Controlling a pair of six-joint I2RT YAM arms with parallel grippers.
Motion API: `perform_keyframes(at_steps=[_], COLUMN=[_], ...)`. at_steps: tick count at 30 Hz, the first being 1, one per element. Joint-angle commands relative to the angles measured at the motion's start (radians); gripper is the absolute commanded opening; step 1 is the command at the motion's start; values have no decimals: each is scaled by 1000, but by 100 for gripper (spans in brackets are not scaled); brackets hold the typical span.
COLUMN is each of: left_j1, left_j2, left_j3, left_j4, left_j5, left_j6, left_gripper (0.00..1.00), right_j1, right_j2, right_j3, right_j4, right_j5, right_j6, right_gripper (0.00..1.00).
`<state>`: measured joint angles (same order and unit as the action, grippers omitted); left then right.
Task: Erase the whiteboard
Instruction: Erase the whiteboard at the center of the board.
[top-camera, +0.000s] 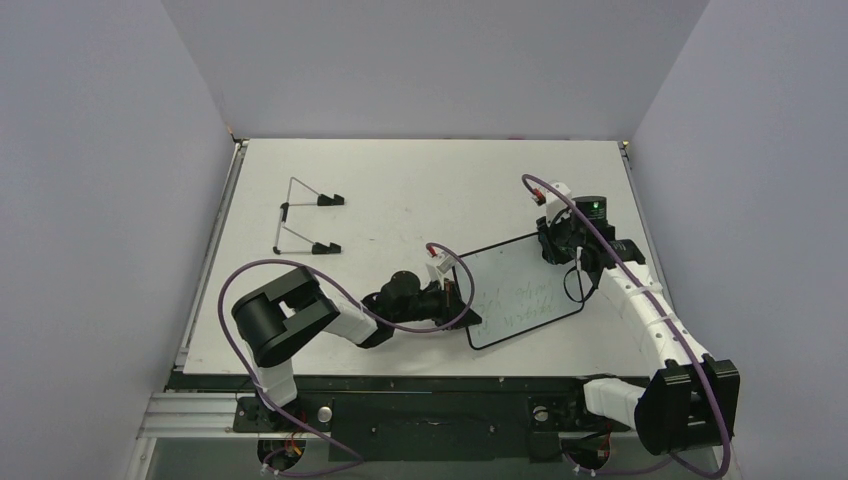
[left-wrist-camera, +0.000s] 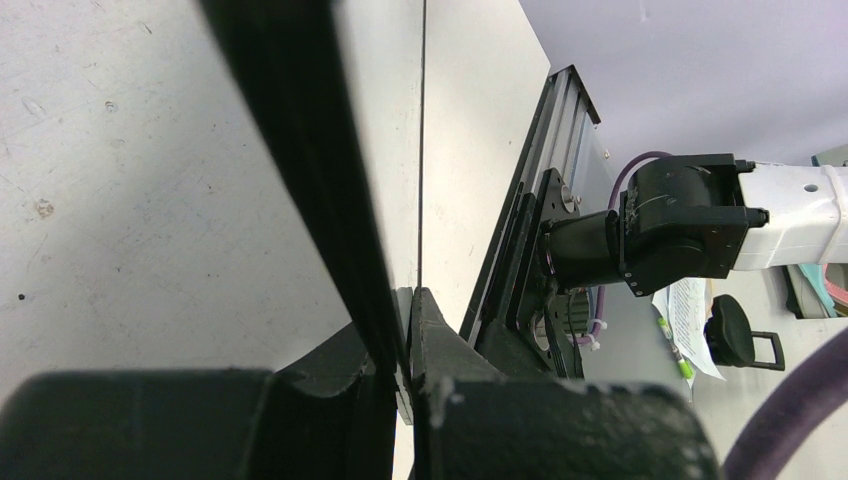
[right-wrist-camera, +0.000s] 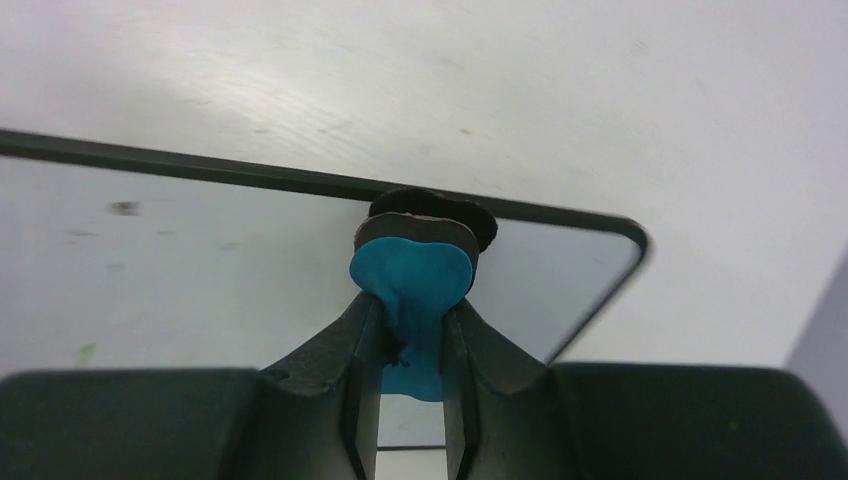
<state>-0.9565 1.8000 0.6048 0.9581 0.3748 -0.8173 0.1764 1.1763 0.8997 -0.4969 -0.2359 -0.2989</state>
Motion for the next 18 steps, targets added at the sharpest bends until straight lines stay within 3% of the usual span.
perform_keyframes(at_steps=[1, 4, 8, 18], left_j1=[-3, 1, 18, 28], left_j2=[22, 30, 25, -54], left_j3=[24, 16, -8, -24], left_j4=[131, 141, 149, 9], left_j5=[13, 11, -5, -61], left_j6=[-2, -2, 0, 130], left_gripper=[0, 0, 0, 0], right_j1=[-40, -22, -10, -132], right_j2=[-9, 9, -8, -105], right_j3=[13, 30, 60, -6], right_j4=[-14, -118, -235, -68], right_j5=[39, -274, -471, -320], right_j6=[-14, -118, -261, -114], right_gripper=[0, 0, 0, 0])
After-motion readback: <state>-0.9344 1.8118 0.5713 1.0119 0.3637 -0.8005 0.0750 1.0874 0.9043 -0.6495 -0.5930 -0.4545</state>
